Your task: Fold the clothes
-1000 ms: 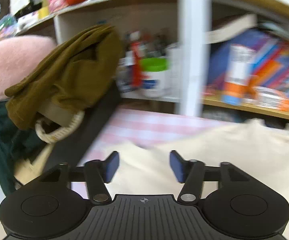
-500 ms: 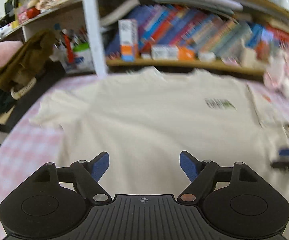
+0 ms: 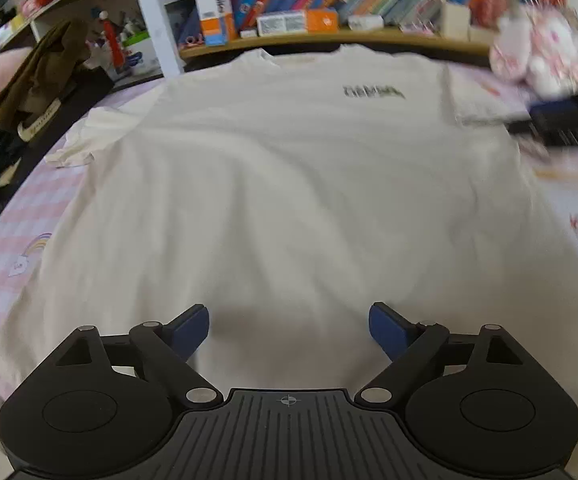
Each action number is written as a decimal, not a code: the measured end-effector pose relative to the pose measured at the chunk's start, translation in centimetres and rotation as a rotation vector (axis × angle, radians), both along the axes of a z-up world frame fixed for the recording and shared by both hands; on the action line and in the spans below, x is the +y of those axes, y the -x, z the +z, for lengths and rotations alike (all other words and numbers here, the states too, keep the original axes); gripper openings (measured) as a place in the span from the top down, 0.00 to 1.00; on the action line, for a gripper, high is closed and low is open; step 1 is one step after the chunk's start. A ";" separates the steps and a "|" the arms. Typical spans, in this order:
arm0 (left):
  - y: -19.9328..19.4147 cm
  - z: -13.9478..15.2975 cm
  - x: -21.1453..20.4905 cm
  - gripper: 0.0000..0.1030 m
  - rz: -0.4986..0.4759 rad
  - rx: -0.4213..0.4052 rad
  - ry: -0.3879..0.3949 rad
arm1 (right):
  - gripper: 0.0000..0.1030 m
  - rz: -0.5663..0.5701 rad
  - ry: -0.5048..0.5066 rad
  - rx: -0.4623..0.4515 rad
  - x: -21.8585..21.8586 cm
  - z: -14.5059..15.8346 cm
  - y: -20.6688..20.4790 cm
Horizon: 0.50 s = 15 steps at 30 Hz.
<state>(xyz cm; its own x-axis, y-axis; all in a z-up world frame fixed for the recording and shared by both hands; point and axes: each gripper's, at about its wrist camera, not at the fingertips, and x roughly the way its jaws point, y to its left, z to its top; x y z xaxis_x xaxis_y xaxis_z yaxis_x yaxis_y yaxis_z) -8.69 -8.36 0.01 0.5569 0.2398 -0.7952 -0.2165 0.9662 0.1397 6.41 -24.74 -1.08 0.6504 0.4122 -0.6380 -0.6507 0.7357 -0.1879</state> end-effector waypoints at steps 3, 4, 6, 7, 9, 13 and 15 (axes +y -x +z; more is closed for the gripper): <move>0.9 0.0 -1.0 0.11 -0.009 -0.006 -0.053 | 0.64 0.037 0.035 -0.023 0.9 -0.8 -1.3; 1.1 0.0 -1.1 0.10 -0.009 -0.007 -0.062 | 0.64 0.052 0.056 -0.038 1.4 -1.1 -1.5; 1.4 0.0 -1.4 0.09 -0.009 -0.009 -0.076 | 0.63 0.085 0.121 -0.081 2.7 -1.9 -2.2; 1.6 0.0 -1.5 0.09 -0.008 -0.010 -0.079 | 0.63 0.096 0.155 -0.099 3.3 -2.4 -2.5; 1.7 0.0 -1.7 0.09 -0.006 -0.013 -0.082 | 0.66 0.116 0.222 -0.127 4.4 -3.5 -3.3; 1.7 0.1 -1.3 0.08 0.003 -0.004 -0.063 | 0.93 0.100 0.175 -0.072 3.1 -3.1 -5.9; 1.7 0.1 -1.2 0.08 0.006 0.001 -0.055 | 0.94 0.019 0.069 -0.030 0.7 -1.5 -7.8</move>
<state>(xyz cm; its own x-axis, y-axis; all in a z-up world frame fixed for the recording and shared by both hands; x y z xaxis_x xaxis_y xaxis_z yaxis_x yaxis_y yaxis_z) -10.39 -9.52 0.12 0.5548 0.2862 -0.7813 -0.2219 0.9559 0.1925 14.22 -24.08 -2.61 0.6619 0.3802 -0.6460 -0.6578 0.7078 -0.2574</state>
